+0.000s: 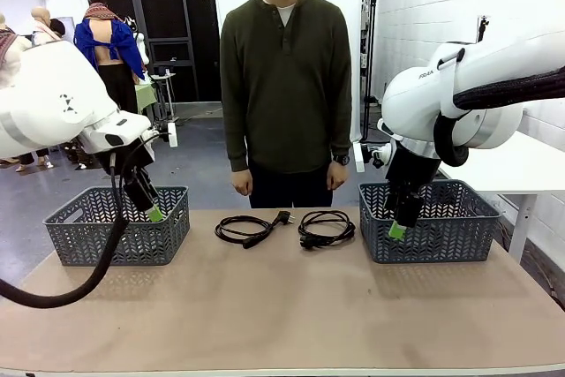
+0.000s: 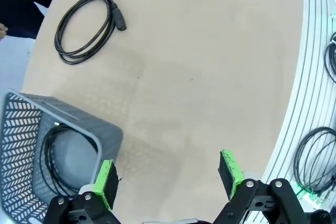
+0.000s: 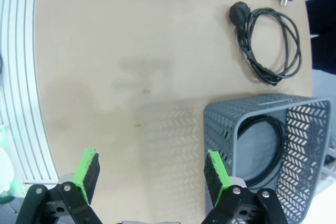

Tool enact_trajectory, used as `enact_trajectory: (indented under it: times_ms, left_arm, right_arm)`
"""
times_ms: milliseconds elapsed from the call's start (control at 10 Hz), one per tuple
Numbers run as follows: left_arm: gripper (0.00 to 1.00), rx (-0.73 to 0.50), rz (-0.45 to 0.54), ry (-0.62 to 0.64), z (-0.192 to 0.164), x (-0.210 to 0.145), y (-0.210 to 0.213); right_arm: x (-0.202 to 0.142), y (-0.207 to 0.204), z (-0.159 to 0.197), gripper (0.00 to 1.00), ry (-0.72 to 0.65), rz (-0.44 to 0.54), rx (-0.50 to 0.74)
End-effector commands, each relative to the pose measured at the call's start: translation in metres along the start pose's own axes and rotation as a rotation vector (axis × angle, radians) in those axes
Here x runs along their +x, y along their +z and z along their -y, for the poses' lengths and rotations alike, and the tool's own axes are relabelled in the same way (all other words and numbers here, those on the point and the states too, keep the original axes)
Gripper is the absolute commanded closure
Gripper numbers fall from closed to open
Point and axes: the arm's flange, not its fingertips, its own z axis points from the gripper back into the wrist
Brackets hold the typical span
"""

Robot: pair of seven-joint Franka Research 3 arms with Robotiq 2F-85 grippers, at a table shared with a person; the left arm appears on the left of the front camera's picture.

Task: Organize the cables according to human instructions.
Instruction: Pick up a bundle of cables and place it in the basket indicated by the human.

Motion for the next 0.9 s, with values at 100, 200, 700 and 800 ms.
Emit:
enact_trajectory:
  times_ms: [100,200,700,800]
  left_arm:
    - [0.00,0.013,0.037,0.003,0.0219,0.0003,-0.0141]
    - [0.00,0.012,0.037,-0.005,0.0223,0.0025,-0.0165]
    - [0.00,0.007,0.008,-0.024,0.0199,0.0037,-0.0162]
    - [0.00,0.007,0.008,-0.024,0.0199,0.0037,-0.0162]
  right_arm:
    - [0.0015,-0.0001,0.0015,0.00,-0.009,-0.006,-0.004]
    - [0.0015,-0.0001,0.0015,0.00,-0.009,-0.006,-0.004]
    - [0.0015,-0.0001,0.0015,0.00,-0.009,-0.006,-0.004]
    - [0.0015,-0.0001,0.0015,0.00,-0.009,-0.006,-0.004]
